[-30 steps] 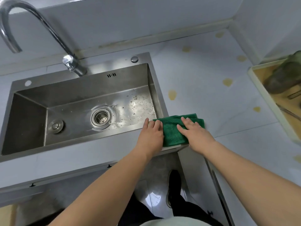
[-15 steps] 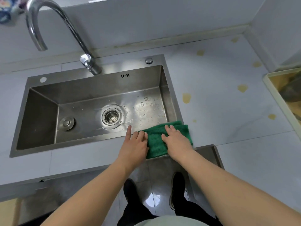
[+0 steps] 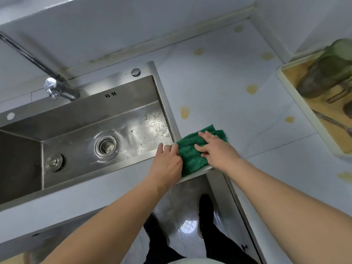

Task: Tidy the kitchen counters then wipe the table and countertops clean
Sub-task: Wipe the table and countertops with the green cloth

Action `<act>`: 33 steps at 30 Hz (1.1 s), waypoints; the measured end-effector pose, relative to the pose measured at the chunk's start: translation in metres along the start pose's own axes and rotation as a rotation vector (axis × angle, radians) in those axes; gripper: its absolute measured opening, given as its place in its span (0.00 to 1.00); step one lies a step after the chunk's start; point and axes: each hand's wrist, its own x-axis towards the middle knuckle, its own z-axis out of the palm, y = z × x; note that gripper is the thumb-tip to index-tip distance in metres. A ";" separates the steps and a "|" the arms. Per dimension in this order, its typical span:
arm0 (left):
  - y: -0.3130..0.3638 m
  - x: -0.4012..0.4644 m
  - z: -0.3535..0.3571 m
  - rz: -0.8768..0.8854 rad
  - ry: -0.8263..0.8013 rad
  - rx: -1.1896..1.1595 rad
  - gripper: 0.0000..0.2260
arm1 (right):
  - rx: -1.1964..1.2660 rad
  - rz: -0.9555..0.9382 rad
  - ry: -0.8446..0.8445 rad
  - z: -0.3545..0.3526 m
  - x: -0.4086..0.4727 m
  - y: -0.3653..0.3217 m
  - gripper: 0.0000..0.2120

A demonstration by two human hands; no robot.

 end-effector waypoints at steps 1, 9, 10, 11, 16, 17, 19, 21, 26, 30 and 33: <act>0.009 0.009 -0.004 0.010 0.015 -0.002 0.15 | 0.002 0.016 -0.011 -0.006 -0.001 0.013 0.20; 0.029 0.053 -0.021 0.026 0.036 0.032 0.19 | -0.006 0.137 -0.002 -0.022 -0.015 0.051 0.21; 0.028 0.050 -0.021 0.023 0.035 0.022 0.20 | -0.021 0.137 -0.010 -0.019 -0.015 0.048 0.22; 0.025 0.044 -0.018 0.024 0.042 0.003 0.21 | -0.040 0.132 -0.015 -0.017 -0.015 0.044 0.22; 0.014 0.002 0.001 0.032 0.052 -0.024 0.24 | -0.173 0.098 -0.052 0.000 -0.025 0.009 0.24; 0.009 -0.008 0.006 0.027 0.053 -0.027 0.24 | -0.186 0.089 -0.050 0.004 -0.026 -0.002 0.24; -0.008 -0.029 0.019 -0.011 0.051 -0.040 0.25 | -0.213 0.054 -0.042 0.015 -0.024 -0.027 0.25; -0.025 -0.048 0.033 -0.049 0.060 -0.049 0.26 | -0.251 0.016 -0.039 0.026 -0.020 -0.050 0.25; -0.069 -0.087 0.058 -0.159 0.035 -0.105 0.26 | -0.356 -0.029 0.041 0.041 -0.001 -0.113 0.18; -0.088 -0.092 0.062 -0.158 0.078 -0.243 0.24 | -0.372 0.068 0.104 0.042 0.009 -0.135 0.21; -0.091 -0.085 0.062 -0.195 0.074 -0.400 0.31 | -0.462 0.137 0.027 0.039 0.012 -0.148 0.20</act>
